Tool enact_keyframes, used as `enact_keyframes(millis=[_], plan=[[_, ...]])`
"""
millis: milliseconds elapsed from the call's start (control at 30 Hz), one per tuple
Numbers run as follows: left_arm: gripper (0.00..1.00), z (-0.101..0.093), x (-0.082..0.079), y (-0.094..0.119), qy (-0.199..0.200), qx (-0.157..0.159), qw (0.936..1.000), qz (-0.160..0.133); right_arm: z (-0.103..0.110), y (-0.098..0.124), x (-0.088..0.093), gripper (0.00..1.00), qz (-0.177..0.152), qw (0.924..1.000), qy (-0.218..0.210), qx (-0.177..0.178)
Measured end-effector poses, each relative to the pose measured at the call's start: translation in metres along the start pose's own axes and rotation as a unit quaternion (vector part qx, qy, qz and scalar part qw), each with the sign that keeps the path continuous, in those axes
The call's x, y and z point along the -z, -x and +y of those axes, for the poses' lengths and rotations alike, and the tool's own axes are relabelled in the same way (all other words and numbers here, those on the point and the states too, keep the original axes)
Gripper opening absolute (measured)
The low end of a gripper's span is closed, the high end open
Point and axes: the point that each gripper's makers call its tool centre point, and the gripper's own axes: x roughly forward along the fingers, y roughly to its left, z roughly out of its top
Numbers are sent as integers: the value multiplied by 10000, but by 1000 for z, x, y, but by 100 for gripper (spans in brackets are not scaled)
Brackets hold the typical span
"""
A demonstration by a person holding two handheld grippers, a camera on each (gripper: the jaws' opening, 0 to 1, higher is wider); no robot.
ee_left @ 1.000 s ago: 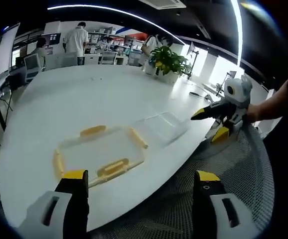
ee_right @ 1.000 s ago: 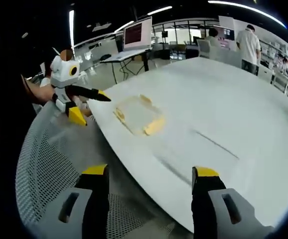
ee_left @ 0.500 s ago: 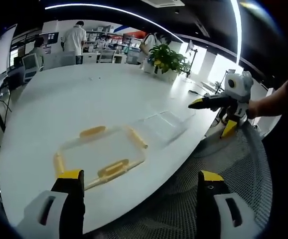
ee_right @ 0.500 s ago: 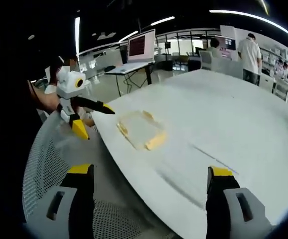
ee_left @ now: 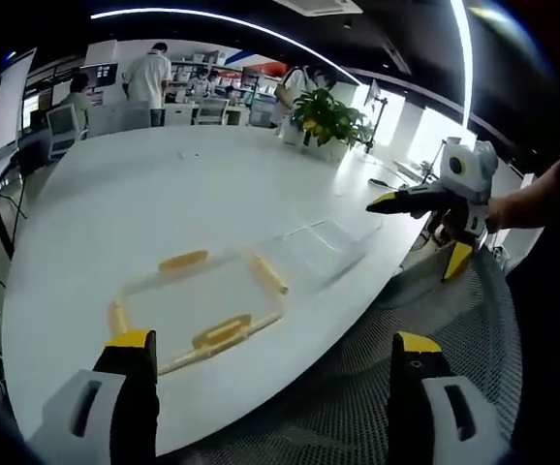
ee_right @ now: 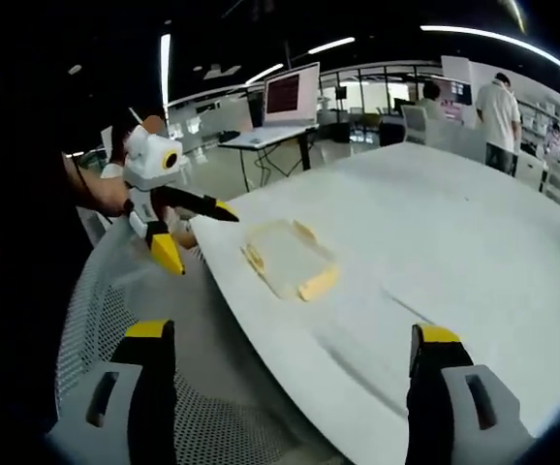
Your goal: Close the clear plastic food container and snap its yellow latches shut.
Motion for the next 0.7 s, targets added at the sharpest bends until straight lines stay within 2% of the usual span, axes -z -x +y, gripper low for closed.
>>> enact_keyframes(millis=[133, 233, 400, 500, 600, 667, 700], plan=[[94, 2, 8, -6, -392, -30, 9991, 157, 6, -4, 2, 98, 138, 9997, 183, -116], [93, 7, 7, -7, -251, -65, 9996, 116, 8, -5, -3, 95, 164, 9993, 293, -171], [91, 14, 3, -4, -335, -134, 9993, 89, 5, -7, -13, 95, 97, 9993, 294, -194], [91, 16, -1, -3, -400, -32, 9992, 80, 4, -10, -14, 94, 135, 9992, 298, -239], [90, 16, 4, -1, -691, 90, 9970, 325, 1, -13, -18, 95, 138, 9988, 415, -240], [90, 13, 3, -1, -945, 213, 9947, 342, -1, -16, -21, 94, 157, 9987, 418, -260], [90, 12, 5, 0, -921, 226, 9947, 384, -1, -17, -21, 92, 181, 9985, 437, -279]])
